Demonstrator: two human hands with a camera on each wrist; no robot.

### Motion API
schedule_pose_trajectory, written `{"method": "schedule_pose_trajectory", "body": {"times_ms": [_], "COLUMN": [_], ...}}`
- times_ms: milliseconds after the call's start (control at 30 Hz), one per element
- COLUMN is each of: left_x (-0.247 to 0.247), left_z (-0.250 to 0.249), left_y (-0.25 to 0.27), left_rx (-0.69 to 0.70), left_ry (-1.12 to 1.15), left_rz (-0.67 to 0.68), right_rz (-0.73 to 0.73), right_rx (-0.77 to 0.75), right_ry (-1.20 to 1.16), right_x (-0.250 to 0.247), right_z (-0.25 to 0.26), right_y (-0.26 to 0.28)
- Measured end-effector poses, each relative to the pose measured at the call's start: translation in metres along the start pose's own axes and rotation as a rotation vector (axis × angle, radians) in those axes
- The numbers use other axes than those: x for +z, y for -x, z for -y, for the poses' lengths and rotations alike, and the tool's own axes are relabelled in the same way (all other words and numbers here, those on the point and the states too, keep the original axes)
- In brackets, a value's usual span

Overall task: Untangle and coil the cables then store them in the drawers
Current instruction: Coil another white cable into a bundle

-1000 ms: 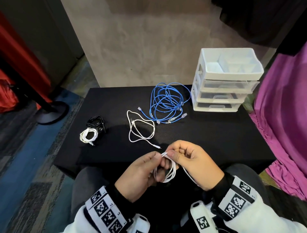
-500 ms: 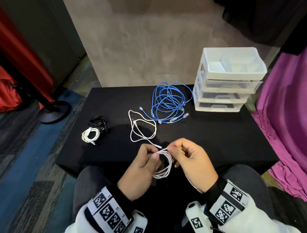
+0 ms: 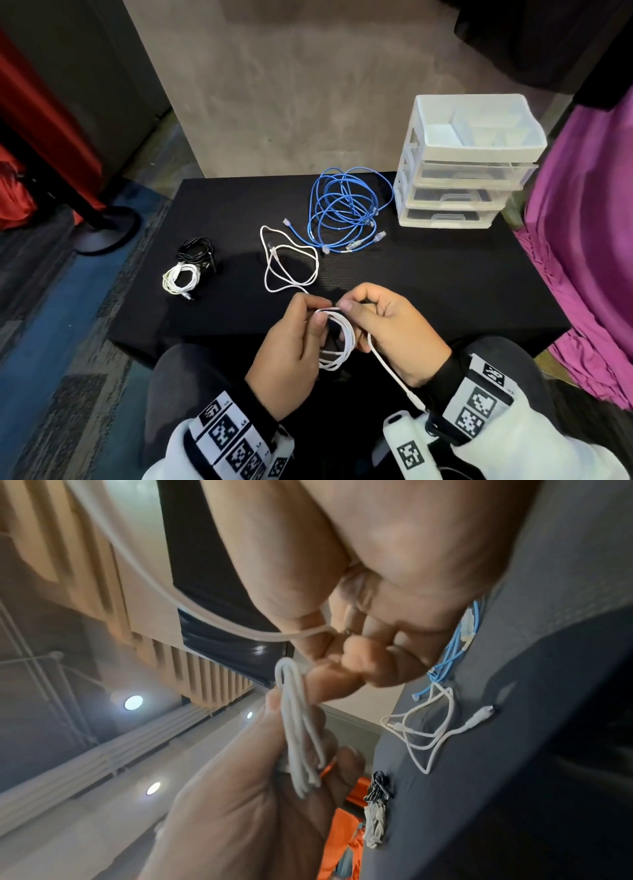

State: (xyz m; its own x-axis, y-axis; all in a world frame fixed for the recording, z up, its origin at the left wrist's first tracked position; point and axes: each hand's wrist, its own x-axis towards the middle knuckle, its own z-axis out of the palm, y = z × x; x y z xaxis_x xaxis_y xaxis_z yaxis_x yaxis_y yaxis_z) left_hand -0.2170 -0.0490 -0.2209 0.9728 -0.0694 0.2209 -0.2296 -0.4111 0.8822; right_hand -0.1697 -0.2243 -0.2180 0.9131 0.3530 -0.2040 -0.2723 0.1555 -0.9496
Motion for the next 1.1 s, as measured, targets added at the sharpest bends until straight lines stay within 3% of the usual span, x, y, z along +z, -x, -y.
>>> {"method": "schedule_pose_trajectory", "body": {"times_ms": [133,267,333,433,500,700,900,1000,1100], "left_x": [-0.004,-0.001,0.002,0.005,0.005,0.013,-0.005,-0.010,-0.014], "left_z": [0.006,0.008,0.008,0.000,-0.005,-0.001,0.013,0.012,0.017], "left_y": [-0.005,-0.009,-0.010,-0.013,-0.014,-0.013,-0.011,-0.016,-0.020], "left_rx": [-0.016,-0.047,-0.123,-0.361,-0.405,-0.305,0.000,0.057,0.030], "left_ry": [-0.109,-0.123,-0.017,0.234,0.313,0.326,-0.173,-0.284,-0.333], "left_rz": [-0.069,-0.075,-0.076,-0.051,-0.063,-0.108,0.060,0.111,0.093], "right_rz": [0.138,0.060,-0.008,-0.094,-0.102,-0.047,0.045,0.055,0.069], "right_rx": [-0.091,-0.327,-0.447,-0.575,-0.639,-0.407,0.080,0.087,-0.031], "right_ry": [0.413,0.900,1.029,1.142,1.233,0.865,0.046,0.034,0.304], "right_x": [-0.005,-0.006,-0.006,-0.005,-0.001,0.010,-0.002,-0.007,-0.019], "right_z": [0.004,-0.001,0.000,0.003,0.000,-0.020,0.006,0.015,0.017], "right_y": [0.008,0.008,0.005,0.004,0.004,0.007,0.004,0.002,0.002]}}
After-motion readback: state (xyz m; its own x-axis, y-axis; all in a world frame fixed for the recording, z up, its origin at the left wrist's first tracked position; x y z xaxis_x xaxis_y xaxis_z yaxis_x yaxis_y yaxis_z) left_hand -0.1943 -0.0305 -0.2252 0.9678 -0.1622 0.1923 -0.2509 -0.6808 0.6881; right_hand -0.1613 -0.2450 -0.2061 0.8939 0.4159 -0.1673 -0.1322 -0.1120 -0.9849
